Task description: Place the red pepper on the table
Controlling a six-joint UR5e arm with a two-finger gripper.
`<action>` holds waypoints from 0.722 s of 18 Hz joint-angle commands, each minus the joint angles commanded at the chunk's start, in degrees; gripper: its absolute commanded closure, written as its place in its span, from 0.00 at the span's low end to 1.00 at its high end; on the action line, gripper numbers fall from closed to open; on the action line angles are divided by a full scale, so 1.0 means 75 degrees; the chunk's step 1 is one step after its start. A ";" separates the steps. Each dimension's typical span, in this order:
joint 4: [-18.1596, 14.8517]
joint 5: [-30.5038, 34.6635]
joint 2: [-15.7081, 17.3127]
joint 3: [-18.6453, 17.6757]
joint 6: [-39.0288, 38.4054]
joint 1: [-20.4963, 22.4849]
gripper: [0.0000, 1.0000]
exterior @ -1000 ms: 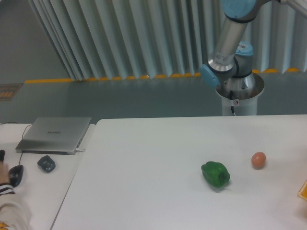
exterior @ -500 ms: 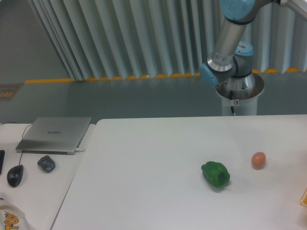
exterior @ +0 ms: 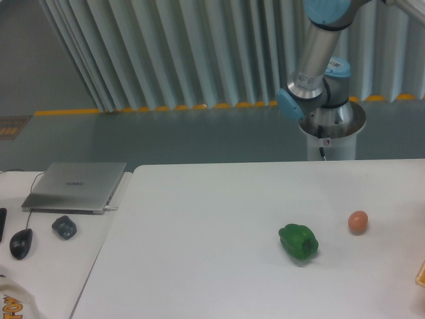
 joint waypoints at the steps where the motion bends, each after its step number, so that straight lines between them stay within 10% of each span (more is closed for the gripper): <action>1: 0.0000 0.0000 -0.0012 0.0023 0.0012 0.0012 0.00; 13: 0.0059 0.0000 -0.0199 0.0011 -0.0258 0.0024 0.00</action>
